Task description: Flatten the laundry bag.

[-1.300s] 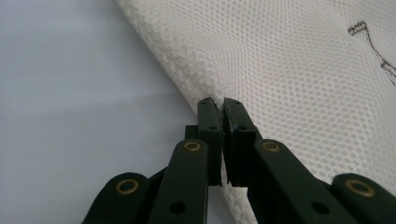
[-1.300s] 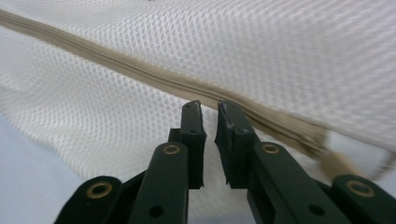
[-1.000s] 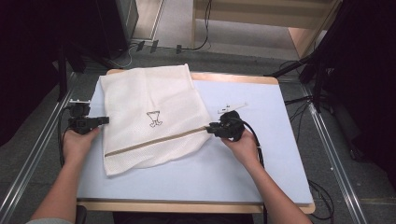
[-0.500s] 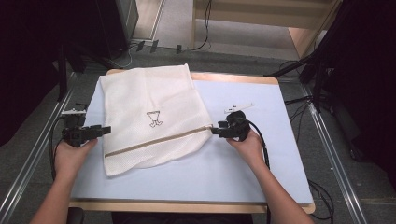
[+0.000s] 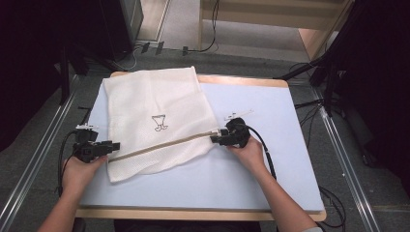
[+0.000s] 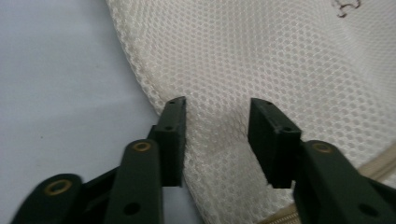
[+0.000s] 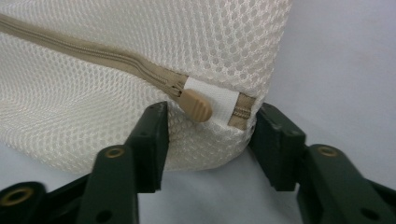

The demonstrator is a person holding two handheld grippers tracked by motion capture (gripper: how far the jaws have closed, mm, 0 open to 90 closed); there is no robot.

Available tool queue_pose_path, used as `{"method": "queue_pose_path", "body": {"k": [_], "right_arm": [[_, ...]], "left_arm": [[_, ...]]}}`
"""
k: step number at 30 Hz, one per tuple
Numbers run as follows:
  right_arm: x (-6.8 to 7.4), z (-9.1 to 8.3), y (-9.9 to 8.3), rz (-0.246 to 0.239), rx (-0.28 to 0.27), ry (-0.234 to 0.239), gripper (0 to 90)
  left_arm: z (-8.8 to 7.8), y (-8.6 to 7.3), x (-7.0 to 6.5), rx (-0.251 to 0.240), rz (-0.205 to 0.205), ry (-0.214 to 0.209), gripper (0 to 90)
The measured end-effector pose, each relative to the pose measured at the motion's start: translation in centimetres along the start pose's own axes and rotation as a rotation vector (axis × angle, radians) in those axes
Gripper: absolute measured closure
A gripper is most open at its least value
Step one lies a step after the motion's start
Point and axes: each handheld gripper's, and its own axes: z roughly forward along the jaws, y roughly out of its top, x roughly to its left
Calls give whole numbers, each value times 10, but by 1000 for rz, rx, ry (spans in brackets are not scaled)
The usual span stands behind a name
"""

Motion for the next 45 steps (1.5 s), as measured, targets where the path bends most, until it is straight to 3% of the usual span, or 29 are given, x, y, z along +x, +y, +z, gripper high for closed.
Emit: {"method": "queue_pose_path", "body": {"k": [2, 4, 6, 10, 14, 21, 24, 28, 32, 34, 37, 40, 45], "right_arm": [[2, 1, 1, 1, 6, 14, 680], [4, -1, 3, 5, 17, 6, 750], [6, -4, 6, 2, 32, -4, 766], [7, -14, 6, 8, 37, -18, 775], [3, -25, 0, 28, 36, -25, 775], [1, -49, -17, 71, 37, -44, 764], [3, -59, -26, 91, 37, -36, 759], [11, -72, -38, 108, 39, -23, 756], [20, -81, -50, 91, 38, -26, 720], [20, -80, -53, 69, 27, -42, 654], [16, -76, -55, 46, 6, -67, 528], [5, -71, -54, 62, -17, -62, 440], [-5, -65, -48, 58, -38, -99, 450]], "left_arm": [[2, 2, 1, 4, 5, 9, 735], [3, 5, 6, 15, -19, -11, 852], [5, 9, 10, 18, -40, -33, 890], [13, 19, 8, 9, -47, -35, 900], [22, 31, 2, 1, -18, -39, 900], [36, 53, -12, -14, 8, -82, 900], [37, 59, -17, -17, 26, -95, 900], [36, 66, -20, -34, 20, -131, 899], [44, 71, -24, -18, 44, -119, 899], [48, 74, -25, -18, 43, -112, 898], [53, 79, -24, -24, 37, -105, 895], [58, 85, -23, -32, 37, -96, 893], [60, 89, -18, -42, 31, -93, 891]]}}
